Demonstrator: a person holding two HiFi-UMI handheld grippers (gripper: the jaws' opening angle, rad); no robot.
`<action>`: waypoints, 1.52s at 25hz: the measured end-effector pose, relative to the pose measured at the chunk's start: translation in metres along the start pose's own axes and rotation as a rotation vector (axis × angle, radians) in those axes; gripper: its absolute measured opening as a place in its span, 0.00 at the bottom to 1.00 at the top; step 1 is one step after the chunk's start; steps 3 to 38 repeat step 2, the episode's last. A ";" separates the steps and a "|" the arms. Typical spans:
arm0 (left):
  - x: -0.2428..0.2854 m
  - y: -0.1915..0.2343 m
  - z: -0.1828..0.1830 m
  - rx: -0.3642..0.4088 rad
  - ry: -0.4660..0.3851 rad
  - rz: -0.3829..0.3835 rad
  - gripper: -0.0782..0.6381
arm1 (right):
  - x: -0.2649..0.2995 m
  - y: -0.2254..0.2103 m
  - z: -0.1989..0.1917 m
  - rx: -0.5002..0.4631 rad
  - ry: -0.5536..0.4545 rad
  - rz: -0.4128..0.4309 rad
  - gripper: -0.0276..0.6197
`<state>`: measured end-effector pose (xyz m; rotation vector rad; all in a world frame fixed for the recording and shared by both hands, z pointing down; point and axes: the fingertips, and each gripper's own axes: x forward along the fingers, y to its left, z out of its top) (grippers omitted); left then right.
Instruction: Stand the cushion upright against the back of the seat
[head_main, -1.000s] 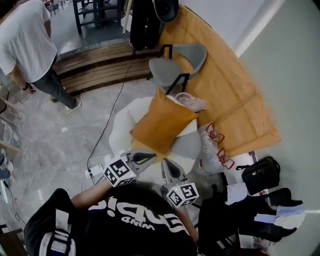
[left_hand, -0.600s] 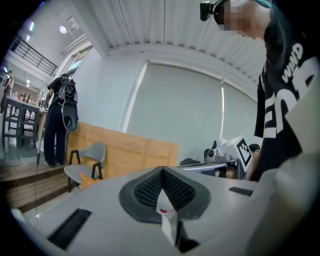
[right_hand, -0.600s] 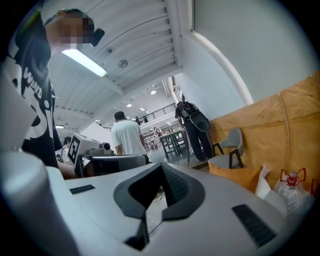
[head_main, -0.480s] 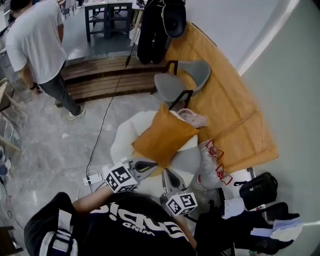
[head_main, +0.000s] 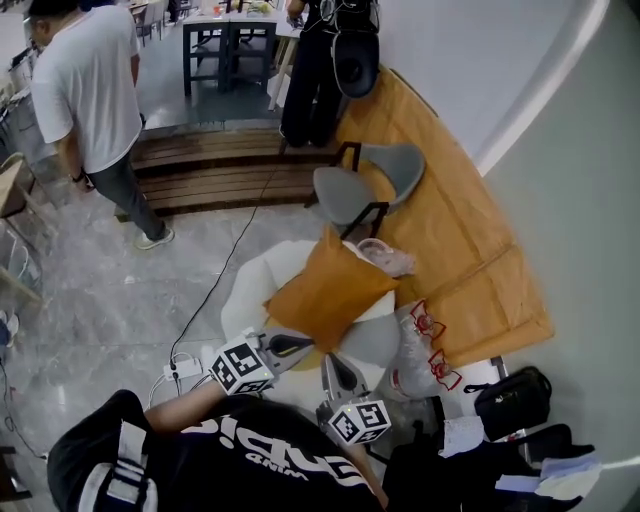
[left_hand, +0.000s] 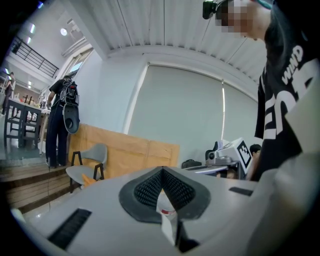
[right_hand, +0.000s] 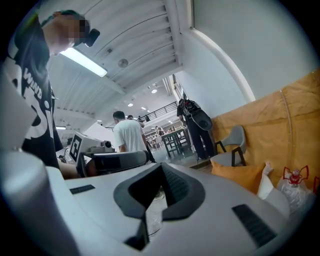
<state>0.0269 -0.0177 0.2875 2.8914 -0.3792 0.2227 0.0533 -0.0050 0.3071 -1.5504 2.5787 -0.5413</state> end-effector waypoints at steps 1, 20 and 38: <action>-0.001 -0.001 -0.001 -0.004 0.001 0.000 0.12 | -0.001 0.002 -0.001 0.001 0.000 -0.002 0.07; -0.002 -0.002 -0.002 -0.008 0.003 0.000 0.12 | -0.003 0.003 -0.001 0.002 0.000 -0.004 0.07; -0.002 -0.002 -0.002 -0.008 0.003 0.000 0.12 | -0.003 0.003 -0.001 0.002 0.000 -0.004 0.07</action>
